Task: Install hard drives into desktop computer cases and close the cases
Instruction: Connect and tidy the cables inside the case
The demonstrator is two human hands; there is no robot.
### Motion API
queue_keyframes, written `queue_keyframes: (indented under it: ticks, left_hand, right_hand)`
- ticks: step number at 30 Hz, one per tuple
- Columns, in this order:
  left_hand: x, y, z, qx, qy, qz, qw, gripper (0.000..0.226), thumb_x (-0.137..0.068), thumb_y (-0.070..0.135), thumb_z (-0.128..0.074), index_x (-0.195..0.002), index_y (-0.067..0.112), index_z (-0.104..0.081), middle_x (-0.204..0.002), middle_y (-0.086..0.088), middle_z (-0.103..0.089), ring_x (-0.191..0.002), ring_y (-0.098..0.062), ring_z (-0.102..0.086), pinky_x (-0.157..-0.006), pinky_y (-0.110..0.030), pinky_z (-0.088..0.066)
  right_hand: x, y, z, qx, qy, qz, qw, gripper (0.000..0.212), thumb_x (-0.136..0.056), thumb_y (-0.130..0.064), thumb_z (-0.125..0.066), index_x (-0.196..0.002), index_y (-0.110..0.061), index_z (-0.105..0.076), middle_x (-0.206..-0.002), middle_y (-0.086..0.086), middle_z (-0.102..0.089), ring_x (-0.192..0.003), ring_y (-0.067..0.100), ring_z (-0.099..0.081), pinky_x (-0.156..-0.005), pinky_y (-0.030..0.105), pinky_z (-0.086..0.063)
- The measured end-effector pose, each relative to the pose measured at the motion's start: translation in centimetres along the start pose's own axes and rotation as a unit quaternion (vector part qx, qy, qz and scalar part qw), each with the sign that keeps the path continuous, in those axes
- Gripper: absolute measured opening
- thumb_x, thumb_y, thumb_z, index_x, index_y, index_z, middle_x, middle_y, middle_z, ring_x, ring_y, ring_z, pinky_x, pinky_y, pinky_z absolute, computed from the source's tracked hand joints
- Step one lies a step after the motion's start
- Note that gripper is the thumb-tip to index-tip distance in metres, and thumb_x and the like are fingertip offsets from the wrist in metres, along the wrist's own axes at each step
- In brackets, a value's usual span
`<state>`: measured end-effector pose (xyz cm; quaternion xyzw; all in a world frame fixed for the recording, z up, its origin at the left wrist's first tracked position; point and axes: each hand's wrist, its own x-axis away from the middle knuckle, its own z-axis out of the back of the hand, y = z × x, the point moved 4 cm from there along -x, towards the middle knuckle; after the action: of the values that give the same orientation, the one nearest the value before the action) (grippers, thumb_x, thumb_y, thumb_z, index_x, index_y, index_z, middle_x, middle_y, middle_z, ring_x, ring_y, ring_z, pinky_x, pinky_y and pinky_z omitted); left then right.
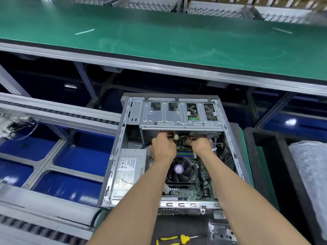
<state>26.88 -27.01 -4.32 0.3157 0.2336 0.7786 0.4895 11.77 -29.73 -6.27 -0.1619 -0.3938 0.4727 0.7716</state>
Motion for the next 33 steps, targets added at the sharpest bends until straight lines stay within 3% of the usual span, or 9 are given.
queue_keyframes:
  ticks: [6,11,15,18,22,26,28,31,33]
  left_hand:
    - [0.5,-0.2,0.3,0.008,-0.008,0.001,1.0,0.013,-0.099,0.017,-0.055,-0.109,0.015,-0.064,-0.118,-0.018,-0.059,-0.104,-0.039,-0.056,-0.078,-0.038,-0.045]
    - [-0.2,-0.3,-0.3,-0.004,0.004,0.01,1.0,0.013,-0.099,0.016,-0.052,-0.105,0.01,-0.062,-0.118,-0.019,-0.06,-0.107,-0.042,-0.056,-0.084,-0.044,-0.049]
    - [-0.4,-0.1,-0.8,-0.017,0.003,0.007,1.0,0.013,-0.099,0.013,-0.049,-0.104,0.01,-0.061,-0.117,-0.02,-0.06,-0.108,-0.043,-0.053,-0.078,-0.039,-0.039]
    - [-0.3,0.1,-0.6,-0.018,0.003,0.003,1.0,0.011,-0.098,0.01,-0.048,-0.097,0.012,-0.059,-0.114,-0.019,-0.062,-0.106,-0.042,-0.054,-0.078,-0.038,-0.037]
    - [-0.1,0.0,-0.7,-0.029,0.006,0.0,1.0,0.013,-0.097,0.009,-0.049,-0.09,0.019,-0.052,-0.113,-0.019,-0.063,-0.102,-0.04,-0.054,-0.08,-0.038,-0.036]
    - [-0.1,-0.1,-0.5,-0.035,0.012,-0.01,0.999,0.014,-0.097,0.008,-0.05,-0.089,0.019,-0.053,-0.109,-0.018,-0.065,-0.087,-0.033,-0.046,-0.083,-0.037,-0.035]
    - [0.0,0.1,-0.7,-0.042,0.006,-0.034,0.999,0.012,-0.099,0.013,-0.05,-0.095,0.02,-0.059,-0.107,-0.016,-0.068,-0.093,-0.035,-0.055,-0.088,-0.038,-0.034]
    - [-0.1,0.1,-0.8,-0.036,0.013,-0.068,0.997,0.019,-0.103,0.025,-0.048,-0.101,0.025,-0.067,-0.103,-0.014,-0.071,-0.102,-0.036,-0.06,-0.087,-0.038,-0.03]
    - [-0.2,0.0,-0.8,-0.027,0.019,-0.075,0.997,0.023,-0.104,0.03,-0.049,-0.105,0.03,-0.072,-0.102,-0.012,-0.072,-0.102,-0.036,-0.06,-0.086,-0.038,-0.028]
  right_hand:
    - [0.6,0.7,-0.3,-0.097,0.022,-0.005,0.995,0.03,-0.099,-0.01,-0.061,-0.121,0.011,-0.062,-0.128,0.022,-0.063,-0.12,0.033,-0.058,-0.083,0.028,-0.042]
    - [0.5,1.4,-0.8,-0.151,0.027,-0.007,0.988,0.026,-0.101,0.002,-0.053,-0.124,0.009,-0.059,-0.135,0.021,-0.057,-0.126,0.034,-0.05,-0.098,0.028,-0.037]
    - [-0.2,1.1,-0.5,-0.109,0.009,-0.026,0.994,0.033,-0.103,-0.008,-0.052,-0.133,0.005,-0.058,-0.135,0.02,-0.059,-0.124,0.034,-0.054,-0.059,0.019,-0.036]
    - [-0.4,0.8,0.0,-0.063,0.005,-0.011,0.998,0.034,-0.102,-0.017,-0.055,-0.13,0.001,-0.061,-0.132,0.018,-0.062,-0.112,0.027,-0.059,-0.068,0.018,-0.033]
    - [-0.2,0.8,-0.2,-0.035,0.009,-0.022,0.999,0.034,-0.101,-0.017,-0.059,-0.119,0.011,-0.063,-0.12,0.023,-0.065,-0.092,0.022,-0.051,-0.049,0.019,-0.035]
    - [0.3,0.6,-0.2,-0.081,0.018,-0.017,0.996,0.03,-0.099,-0.011,-0.061,-0.122,0.008,-0.064,-0.121,0.024,-0.065,-0.103,0.029,-0.058,-0.052,0.022,-0.034]
    - [0.7,0.7,-0.2,-0.078,0.027,-0.006,0.997,0.026,-0.1,-0.007,-0.058,-0.12,0.008,-0.064,-0.124,0.026,-0.064,-0.105,0.031,-0.059,-0.053,0.021,-0.035]
    - [1.4,0.3,-0.3,0.034,0.019,0.014,0.999,0.027,-0.105,-0.012,-0.05,-0.115,0.008,-0.065,-0.117,0.026,-0.065,-0.097,0.032,-0.06,-0.048,0.025,-0.031]
    - [1.9,0.0,-0.4,0.105,-0.001,0.041,0.994,0.028,-0.106,-0.017,-0.046,-0.109,0.005,-0.063,-0.114,0.024,-0.064,-0.106,0.035,-0.06,-0.065,0.026,-0.034]
